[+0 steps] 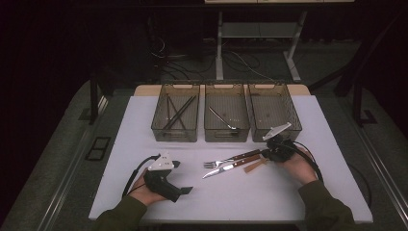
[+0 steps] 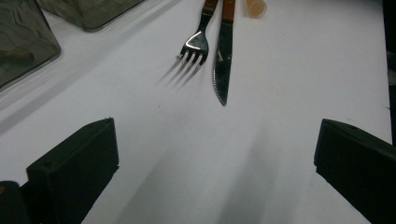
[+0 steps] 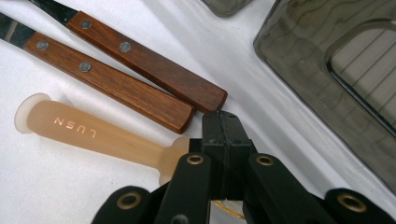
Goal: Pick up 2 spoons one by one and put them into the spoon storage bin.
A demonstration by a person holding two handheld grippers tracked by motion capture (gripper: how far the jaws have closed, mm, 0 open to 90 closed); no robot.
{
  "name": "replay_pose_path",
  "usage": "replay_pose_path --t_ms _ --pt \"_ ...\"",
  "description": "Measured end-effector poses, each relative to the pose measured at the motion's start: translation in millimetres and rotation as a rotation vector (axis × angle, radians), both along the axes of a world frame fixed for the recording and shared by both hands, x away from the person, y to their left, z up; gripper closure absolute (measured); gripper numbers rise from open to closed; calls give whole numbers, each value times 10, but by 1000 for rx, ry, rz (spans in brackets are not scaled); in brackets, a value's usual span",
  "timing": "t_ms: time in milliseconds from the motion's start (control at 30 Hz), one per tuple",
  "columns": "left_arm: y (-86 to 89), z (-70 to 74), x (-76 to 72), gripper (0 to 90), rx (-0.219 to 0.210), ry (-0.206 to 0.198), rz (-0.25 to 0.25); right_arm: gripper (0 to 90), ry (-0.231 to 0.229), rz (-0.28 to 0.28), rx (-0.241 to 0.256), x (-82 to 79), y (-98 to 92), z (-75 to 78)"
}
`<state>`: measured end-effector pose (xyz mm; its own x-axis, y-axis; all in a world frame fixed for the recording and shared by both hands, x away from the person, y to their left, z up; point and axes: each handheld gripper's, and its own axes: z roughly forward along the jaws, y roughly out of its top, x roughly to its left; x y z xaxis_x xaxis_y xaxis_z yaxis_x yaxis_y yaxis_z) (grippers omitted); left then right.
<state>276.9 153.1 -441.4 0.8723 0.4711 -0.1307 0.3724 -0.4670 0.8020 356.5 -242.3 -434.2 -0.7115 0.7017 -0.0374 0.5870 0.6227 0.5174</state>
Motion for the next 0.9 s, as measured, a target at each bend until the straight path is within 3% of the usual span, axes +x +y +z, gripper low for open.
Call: replay_pose_path --t_ms 900 --pt "20 -3 14 0 -6 -4 -1 900 27 4 4 -224 -153 11"
